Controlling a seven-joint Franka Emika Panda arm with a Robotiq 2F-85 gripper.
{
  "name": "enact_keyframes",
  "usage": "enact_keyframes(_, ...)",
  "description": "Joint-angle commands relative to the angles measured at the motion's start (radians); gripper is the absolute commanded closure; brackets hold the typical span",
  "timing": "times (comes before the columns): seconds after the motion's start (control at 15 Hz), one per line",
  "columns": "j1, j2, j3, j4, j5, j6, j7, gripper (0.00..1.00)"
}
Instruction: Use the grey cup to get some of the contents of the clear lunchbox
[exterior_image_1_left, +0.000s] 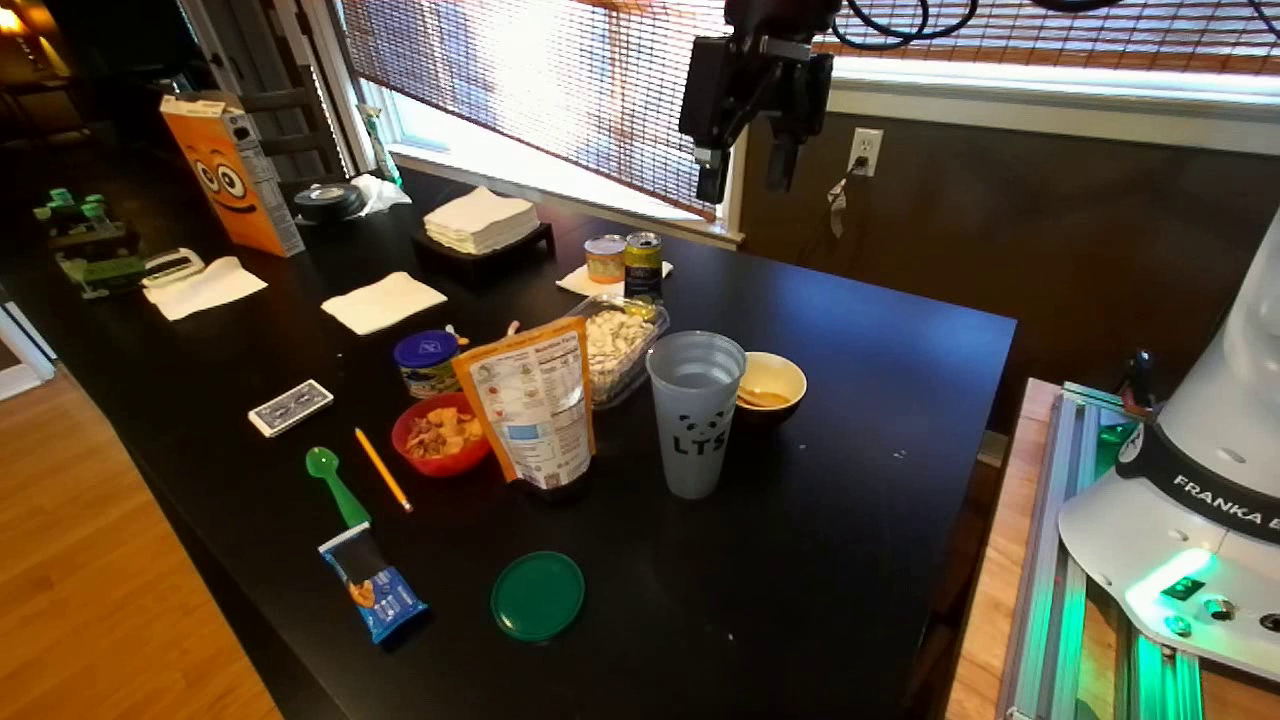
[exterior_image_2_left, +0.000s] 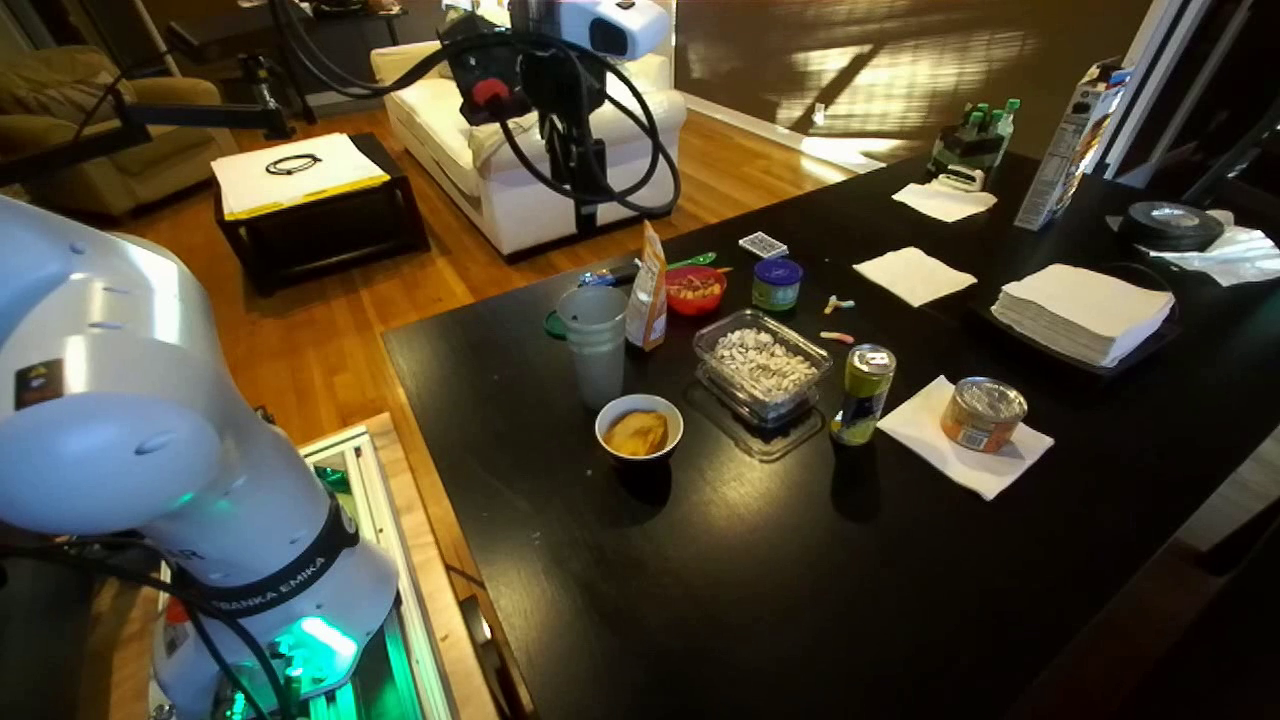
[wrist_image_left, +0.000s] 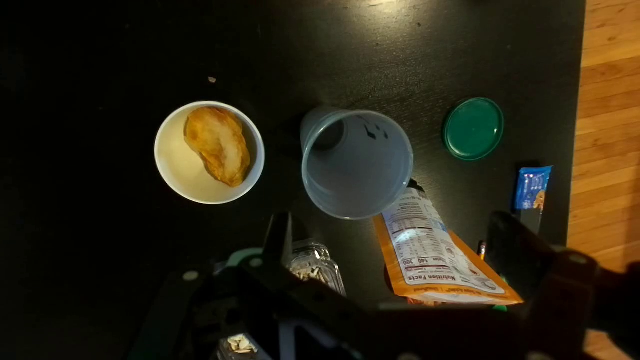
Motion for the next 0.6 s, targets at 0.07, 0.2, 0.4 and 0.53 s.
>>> enact_keyframes(0.07, -0.005, 0.000, 0.004, 0.002, 0.002, -0.003, -0.002, 0.00)
enact_keyframes(0.2, -0.005, 0.000, 0.004, 0.002, 0.002, -0.003, -0.002, 0.00)
enact_keyframes(0.4, -0.005, 0.000, 0.004, 0.002, 0.002, -0.003, -0.002, 0.00)
enact_keyframes(0.53, -0.002, 0.037, 0.004, 0.010, 0.031, 0.019, 0.020, 0.00)
